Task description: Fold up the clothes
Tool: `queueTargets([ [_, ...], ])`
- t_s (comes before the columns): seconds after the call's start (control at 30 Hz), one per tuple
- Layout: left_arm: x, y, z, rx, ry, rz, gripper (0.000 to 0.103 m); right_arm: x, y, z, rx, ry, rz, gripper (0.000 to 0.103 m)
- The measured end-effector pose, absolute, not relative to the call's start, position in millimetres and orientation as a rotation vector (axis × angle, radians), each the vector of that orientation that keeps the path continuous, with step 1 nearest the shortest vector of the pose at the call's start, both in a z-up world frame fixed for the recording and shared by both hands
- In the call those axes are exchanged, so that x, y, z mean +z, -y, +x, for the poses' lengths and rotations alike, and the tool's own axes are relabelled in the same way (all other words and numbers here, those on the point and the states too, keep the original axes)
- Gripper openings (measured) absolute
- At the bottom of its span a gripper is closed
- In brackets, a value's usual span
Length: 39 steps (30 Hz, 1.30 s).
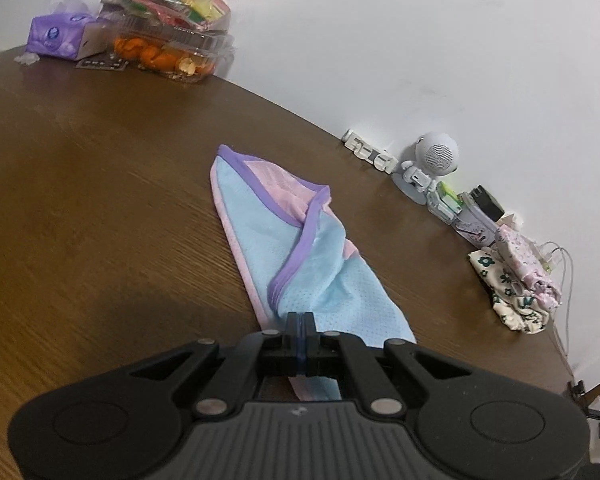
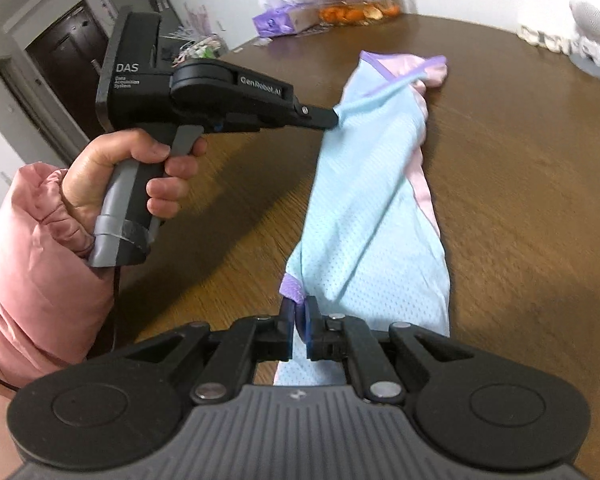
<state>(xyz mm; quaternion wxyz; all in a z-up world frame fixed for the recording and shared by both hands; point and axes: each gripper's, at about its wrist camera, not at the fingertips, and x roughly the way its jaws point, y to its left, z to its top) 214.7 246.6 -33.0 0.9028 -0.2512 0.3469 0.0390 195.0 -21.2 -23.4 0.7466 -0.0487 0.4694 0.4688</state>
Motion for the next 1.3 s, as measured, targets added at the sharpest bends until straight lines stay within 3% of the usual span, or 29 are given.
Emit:
queueTargets([
  [0.07, -36.6, -250.7, 215.8, 0.099, -0.738, -0.529, 0.0, -23.0, 26.8, 195.3, 1.036, -1.043, -0.062, 0.036],
  [0.1, -36.9, -254.3, 216.1, 0.1, -0.757, -0.543, 0.006, -21.1, 31.4, 196.1, 1.031, -1.033, -0.053, 0.046],
  [0.17, -30.2, -262.4, 217.2, 0.085, -0.765, -0.565, 0.016, -16.6, 41.4, 198.1, 1.013, -1.004, -0.042, 0.047],
  [0.3, 8.3, -259.4, 241.0, 0.074, -0.701, -0.429, 0.054, -7.6, 61.3, 202.1, 0.978, -0.945, -0.02, 0.048],
  [0.43, 27.5, -227.7, 305.8, 0.047, -0.737, -0.215, 0.064, -4.2, 74.6, 203.5, 0.95, -0.895, -0.023, 0.048],
  [0.5, 23.4, -211.1, 342.1, 0.069, -0.767, -0.072, 0.065, -14.9, 67.8, 199.0, 0.953, -0.893, -0.07, 0.05],
  [0.63, -1.8, -193.4, 395.0, 0.12, -0.844, 0.121, 0.064, -30.8, 64.1, 198.9, 0.971, -0.892, -0.075, 0.056],
  [0.77, -16.0, -211.2, 416.3, 0.078, -0.909, -0.018, 0.059, -39.2, 65.9, 200.9, 0.982, -0.891, -0.048, 0.057],
  [0.8, -19.2, -215.1, 418.2, 0.066, -0.923, -0.045, 0.044, -39.8, 66.5, 200.2, 0.985, -0.891, -0.043, 0.057],
  [0.83, -22.4, -218.5, 419.3, 0.054, -0.935, -0.067, 0.018, -40.1, 67.2, 199.3, 0.988, -0.889, -0.038, 0.057],
  [0.87, -25.6, -222.0, 420.4, 0.042, -0.947, -0.088, 0.005, -40.6, 67.1, 198.5, 0.992, -0.891, -0.036, 0.057],
  [0.9, -26.0, -225.1, 420.5, 0.035, -0.946, -0.107, 0.002, -41.3, 66.9, 197.8, 0.996, -0.892, -0.034, 0.058],
  [1.3, -7.1, -302.6, 404.9, 0.12, -0.817, -0.369, 0.002, -41.6, 62.1, 187.2, 0.983, -0.875, -0.072, 0.059],
])
